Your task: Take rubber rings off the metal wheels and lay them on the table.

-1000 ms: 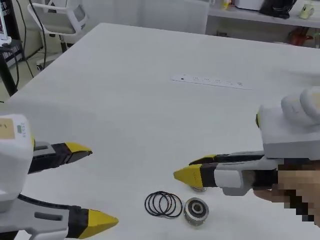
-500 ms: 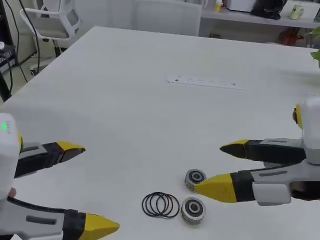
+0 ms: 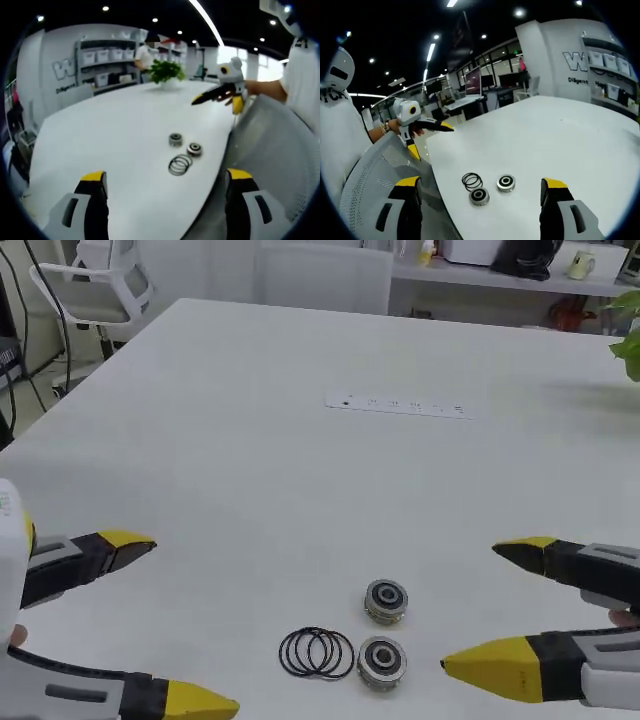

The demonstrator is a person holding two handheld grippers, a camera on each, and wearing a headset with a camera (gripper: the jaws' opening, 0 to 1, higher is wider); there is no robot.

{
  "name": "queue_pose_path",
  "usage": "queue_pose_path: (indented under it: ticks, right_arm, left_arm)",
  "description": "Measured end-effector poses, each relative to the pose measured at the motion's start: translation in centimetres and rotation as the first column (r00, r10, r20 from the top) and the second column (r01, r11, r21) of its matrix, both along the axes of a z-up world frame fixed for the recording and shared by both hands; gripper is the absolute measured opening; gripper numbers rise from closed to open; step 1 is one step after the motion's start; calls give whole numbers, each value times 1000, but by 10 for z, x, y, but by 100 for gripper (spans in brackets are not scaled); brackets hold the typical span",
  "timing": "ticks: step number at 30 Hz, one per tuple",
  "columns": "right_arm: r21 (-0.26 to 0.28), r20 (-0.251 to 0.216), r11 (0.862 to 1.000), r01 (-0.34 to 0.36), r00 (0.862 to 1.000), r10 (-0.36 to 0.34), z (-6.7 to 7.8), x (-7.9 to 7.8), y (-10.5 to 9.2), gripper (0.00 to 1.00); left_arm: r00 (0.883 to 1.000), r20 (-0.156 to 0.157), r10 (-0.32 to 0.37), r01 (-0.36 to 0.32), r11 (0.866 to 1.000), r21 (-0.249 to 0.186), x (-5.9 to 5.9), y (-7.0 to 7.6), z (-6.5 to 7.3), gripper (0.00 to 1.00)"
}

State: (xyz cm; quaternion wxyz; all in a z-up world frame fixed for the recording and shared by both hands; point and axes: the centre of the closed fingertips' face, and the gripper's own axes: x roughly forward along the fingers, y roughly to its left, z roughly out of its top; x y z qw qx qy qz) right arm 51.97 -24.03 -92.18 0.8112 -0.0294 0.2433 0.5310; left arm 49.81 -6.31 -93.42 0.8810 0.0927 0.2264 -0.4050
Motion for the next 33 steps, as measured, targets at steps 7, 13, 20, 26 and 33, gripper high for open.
queue_pose_path:
  ticks: [7, 13, 20, 26, 33]
  right_arm:
    - [-69, -40, 997, 23, 999, -26, -27, -9, -19, 99]
    - [-101, -74, 994, 51, 996, -59, -43, -15, -31, 97]
    - [-115, -108, 991, 72, 991, -84, -52, -19, -37, 93]
    - [-138, -120, 988, 76, 988, -93, -57, -21, -40, 92]
    - [-170, -131, 984, 56, 988, -79, -62, -25, -42, 90]
  left_arm:
    - [998, -54, 18, -18, 1000, -3, -3, 3, -11, 99]
    - [997, -76, 30, -29, 1000, 4, -5, 4, -18, 98]
    - [996, -92, 20, -19, 1000, 5, -8, -1, -24, 97]
    - [994, -106, 25, -23, 1000, 16, -10, 0, -28, 97]
    - [993, -112, 40, -38, 999, 17, -11, 2, -31, 97]
